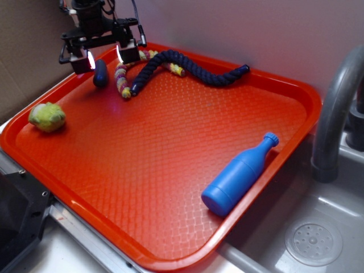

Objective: Grab the plastic pickle.

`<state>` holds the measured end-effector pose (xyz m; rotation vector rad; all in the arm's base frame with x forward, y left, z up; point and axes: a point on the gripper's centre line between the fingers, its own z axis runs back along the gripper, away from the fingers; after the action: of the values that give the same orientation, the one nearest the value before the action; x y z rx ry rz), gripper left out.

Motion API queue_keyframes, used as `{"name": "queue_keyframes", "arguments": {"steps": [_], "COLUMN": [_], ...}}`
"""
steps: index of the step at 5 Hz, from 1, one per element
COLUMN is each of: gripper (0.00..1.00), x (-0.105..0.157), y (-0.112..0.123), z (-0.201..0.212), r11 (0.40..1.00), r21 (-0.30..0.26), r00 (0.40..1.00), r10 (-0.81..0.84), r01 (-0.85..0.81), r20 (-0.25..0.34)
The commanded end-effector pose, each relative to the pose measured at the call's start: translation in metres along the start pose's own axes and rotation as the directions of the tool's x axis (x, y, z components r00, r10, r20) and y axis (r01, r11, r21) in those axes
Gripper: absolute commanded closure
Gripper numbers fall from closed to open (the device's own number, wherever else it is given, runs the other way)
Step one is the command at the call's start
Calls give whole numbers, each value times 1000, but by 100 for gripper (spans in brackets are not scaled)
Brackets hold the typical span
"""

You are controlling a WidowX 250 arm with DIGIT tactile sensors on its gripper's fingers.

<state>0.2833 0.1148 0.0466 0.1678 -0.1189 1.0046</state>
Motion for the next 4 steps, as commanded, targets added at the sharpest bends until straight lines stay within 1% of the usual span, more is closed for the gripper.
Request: {"name": "queue_keyframes", "arguments": {"steps": [1,2,3,4], "gripper": [0,0,0,0], "x": [32,32,31,31], "y": [33,45,55,50], "z": [10,16,18,10], "r11": [1000,1000,1000,1000], "r21": [12,-11,-13,15], "r00": [998,999,998,999], "r10": [27,9,19,-2], "r01": [-28,-9,-18,1], "r20": [53,43,54,37]}}
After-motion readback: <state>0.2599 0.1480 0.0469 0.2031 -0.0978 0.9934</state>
